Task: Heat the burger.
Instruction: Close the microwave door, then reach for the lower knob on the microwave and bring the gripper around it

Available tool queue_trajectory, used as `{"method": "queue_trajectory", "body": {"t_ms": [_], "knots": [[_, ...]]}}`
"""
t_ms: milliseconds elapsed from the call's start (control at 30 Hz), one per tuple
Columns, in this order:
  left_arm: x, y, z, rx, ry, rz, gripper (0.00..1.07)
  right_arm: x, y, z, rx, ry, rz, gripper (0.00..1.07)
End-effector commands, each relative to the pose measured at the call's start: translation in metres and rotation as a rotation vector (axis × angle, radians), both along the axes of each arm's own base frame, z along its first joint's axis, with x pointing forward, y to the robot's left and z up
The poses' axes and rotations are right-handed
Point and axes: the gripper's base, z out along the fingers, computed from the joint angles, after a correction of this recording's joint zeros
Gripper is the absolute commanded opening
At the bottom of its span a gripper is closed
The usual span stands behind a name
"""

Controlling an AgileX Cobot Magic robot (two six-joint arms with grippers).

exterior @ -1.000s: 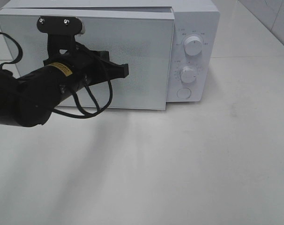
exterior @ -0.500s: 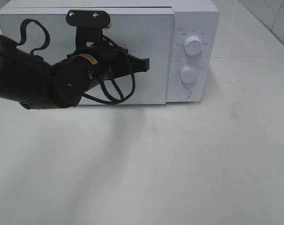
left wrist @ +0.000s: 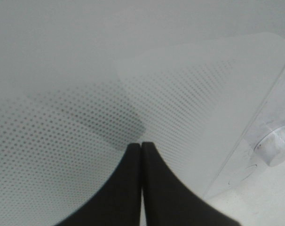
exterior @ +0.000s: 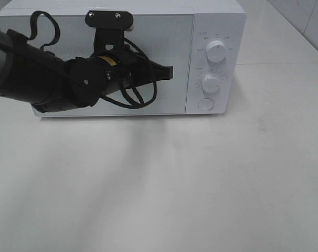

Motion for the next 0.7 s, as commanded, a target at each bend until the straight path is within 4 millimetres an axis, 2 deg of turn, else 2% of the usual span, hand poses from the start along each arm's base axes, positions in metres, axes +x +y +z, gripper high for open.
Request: {"method": "queue_trajectory", "body": {"t_ms": [33,167,233,333,400,433,467,500,533,567,700], "knots": [[-0.009,-0.003,0.010,0.016,0.027,-0.044,0.00,-0.004,0.000,0.000,-0.001,-0.031,-0.001,0.75],[-0.021,-0.001,0.010,0.043,0.068,-0.081,0.00,-0.004,0.000,0.000,-0.001,-0.031,-0.001,0.75],[-0.036,0.006,0.007,0.075,0.164,-0.124,0.00,-0.004,0.000,0.000,-0.001,-0.031,-0.001,0.75],[-0.040,0.008,0.006,0.083,0.190,-0.136,0.00,-0.004,0.000,0.000,-0.001,-0.031,-0.001,0.75],[-0.051,0.013,0.004,0.104,0.260,-0.169,0.21,-0.004,0.000,0.000,-0.001,-0.031,-0.001,0.75],[-0.051,0.013,0.004,0.104,0.260,-0.169,0.21,-0.004,0.000,0.000,-0.001,-0.031,-0.001,0.75],[-0.059,0.015,0.003,0.118,0.313,-0.196,0.53,-0.004,0.000,0.000,-0.001,-0.031,-0.001,0.75],[-0.062,0.016,0.004,0.122,0.334,-0.208,0.71,-0.004,0.000,0.000,-0.001,-0.031,-0.001,0.75],[-0.062,0.016,0.004,0.122,0.334,-0.208,0.71,-0.004,0.000,0.000,-0.001,-0.031,-0.001,0.75],[-0.068,0.018,0.006,0.130,0.372,-0.232,0.99,-0.004,0.000,0.000,-0.001,-0.031,-0.001,0.75],[-0.074,0.019,0.009,0.152,0.408,-0.273,1.00,-0.004,0.000,0.000,-0.001,-0.031,-0.001,0.75]]}}
